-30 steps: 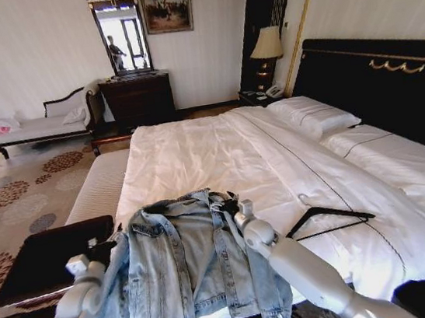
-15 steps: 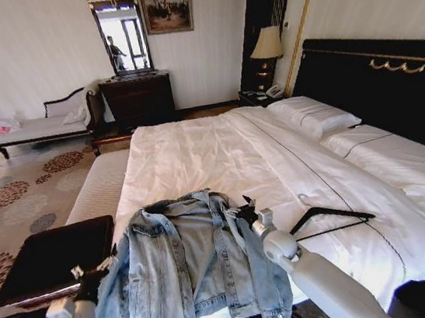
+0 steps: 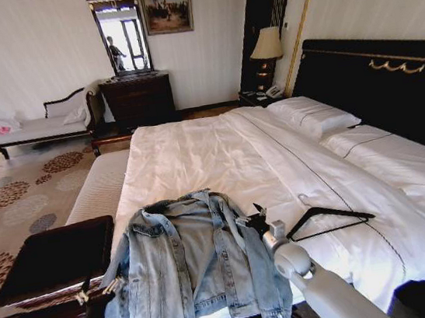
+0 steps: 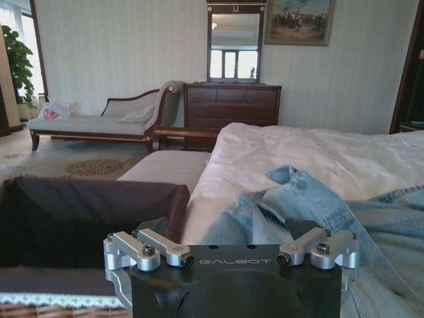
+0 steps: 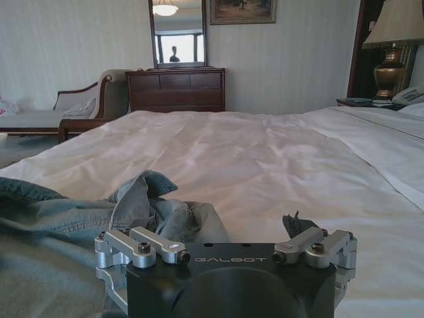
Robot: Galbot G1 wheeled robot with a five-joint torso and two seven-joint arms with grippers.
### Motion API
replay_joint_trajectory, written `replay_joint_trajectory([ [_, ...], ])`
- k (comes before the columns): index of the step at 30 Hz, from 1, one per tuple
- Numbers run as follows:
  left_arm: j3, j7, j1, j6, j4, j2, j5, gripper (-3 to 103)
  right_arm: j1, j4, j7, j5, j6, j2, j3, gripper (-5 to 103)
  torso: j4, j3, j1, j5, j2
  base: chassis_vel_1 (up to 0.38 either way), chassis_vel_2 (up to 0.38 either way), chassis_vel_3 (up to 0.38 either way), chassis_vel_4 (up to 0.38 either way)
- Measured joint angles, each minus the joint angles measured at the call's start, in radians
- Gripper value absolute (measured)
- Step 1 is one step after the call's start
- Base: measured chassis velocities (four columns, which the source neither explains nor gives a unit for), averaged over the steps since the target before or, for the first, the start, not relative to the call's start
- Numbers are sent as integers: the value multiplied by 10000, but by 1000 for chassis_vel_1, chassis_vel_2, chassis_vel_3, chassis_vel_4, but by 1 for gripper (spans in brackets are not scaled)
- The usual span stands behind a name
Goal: Pick up the clothes from the bed and hang them on the clothes hanger.
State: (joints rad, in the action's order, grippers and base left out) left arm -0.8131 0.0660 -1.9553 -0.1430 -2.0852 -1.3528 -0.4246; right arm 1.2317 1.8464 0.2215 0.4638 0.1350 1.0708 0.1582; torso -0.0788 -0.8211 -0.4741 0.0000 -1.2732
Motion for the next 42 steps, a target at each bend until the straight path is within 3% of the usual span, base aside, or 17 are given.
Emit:
replay_joint_trajectory([
  [18,384,12,-214,-369,138,-743,648,100,813,278,-110,-516,6,121,383,100,1,-2,-2,0,1,0,0,0,0],
  [42,261,34,-49,-447,494,-572,513,100,852,276,-94,-470,-14,-65,484,100,0,-3,-3,2,2,-160,-163,165,160],
])
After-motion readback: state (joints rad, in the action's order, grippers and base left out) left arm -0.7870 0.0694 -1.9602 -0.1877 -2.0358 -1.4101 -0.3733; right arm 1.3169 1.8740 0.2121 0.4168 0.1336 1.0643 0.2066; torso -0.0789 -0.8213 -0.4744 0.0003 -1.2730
